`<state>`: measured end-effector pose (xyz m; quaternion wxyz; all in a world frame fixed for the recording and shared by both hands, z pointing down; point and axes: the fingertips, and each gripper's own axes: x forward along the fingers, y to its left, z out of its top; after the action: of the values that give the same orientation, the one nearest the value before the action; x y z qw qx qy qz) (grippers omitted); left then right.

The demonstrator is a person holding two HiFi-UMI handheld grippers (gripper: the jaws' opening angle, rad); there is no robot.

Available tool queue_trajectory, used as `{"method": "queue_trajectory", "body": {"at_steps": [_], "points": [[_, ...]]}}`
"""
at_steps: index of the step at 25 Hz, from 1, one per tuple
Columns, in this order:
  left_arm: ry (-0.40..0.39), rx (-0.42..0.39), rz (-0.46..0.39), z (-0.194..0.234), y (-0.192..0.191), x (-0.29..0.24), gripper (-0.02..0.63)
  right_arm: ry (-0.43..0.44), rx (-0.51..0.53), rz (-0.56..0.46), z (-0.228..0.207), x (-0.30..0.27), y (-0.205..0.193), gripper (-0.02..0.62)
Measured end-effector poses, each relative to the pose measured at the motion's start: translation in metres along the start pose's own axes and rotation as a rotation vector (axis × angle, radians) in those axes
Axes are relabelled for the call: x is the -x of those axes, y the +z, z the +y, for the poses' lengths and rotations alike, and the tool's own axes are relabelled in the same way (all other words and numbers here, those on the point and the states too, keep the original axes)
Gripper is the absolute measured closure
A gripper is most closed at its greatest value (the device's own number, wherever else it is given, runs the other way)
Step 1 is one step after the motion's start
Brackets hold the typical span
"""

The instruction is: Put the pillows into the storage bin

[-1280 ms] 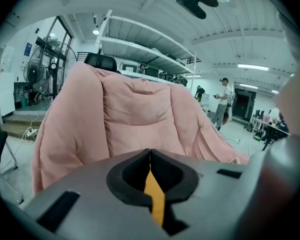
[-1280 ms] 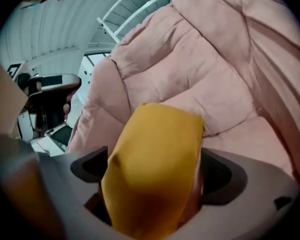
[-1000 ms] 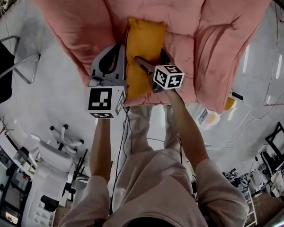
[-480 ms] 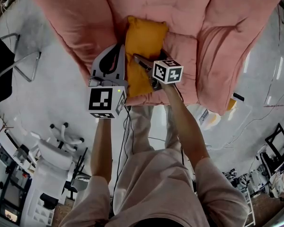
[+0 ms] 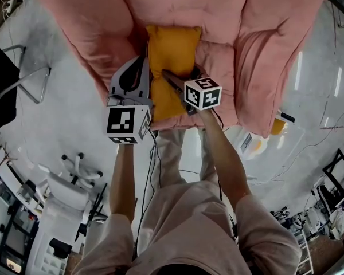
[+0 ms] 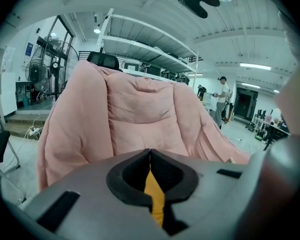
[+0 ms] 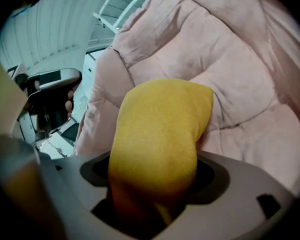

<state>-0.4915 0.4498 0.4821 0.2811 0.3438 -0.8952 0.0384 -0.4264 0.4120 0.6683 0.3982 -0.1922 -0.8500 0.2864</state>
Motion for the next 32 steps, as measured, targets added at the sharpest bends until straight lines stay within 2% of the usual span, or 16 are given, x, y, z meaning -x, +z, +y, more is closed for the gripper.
{"method": "queue_trajectory", "body": {"at_steps": [6,11,18,22,26,32], "points": [[0.005,-0.008,-0.02,-0.009,0.018,0.005,0.595,-0.057,0.207,-0.079,0.01,0.038,0.043,0.201],[0.01,-0.017,-0.042,-0.016,0.037,0.008,0.595,-0.146,0.314,-0.171,0.0,0.077,0.09,0.199],[-0.001,-0.049,-0.09,-0.029,0.075,0.009,0.595,-0.246,0.463,-0.345,0.012,0.144,0.177,0.195],[-0.026,-0.086,-0.121,-0.052,0.104,0.001,0.595,-0.286,0.509,-0.443,0.017,0.189,0.219,0.195],[-0.067,-0.125,-0.145,-0.086,0.13,-0.002,0.594,-0.332,0.529,-0.513,0.018,0.237,0.244,0.195],[-0.155,-0.182,-0.175,-0.163,0.161,-0.01,0.595,-0.414,0.503,-0.624,0.0,0.332,0.264,0.193]]}}
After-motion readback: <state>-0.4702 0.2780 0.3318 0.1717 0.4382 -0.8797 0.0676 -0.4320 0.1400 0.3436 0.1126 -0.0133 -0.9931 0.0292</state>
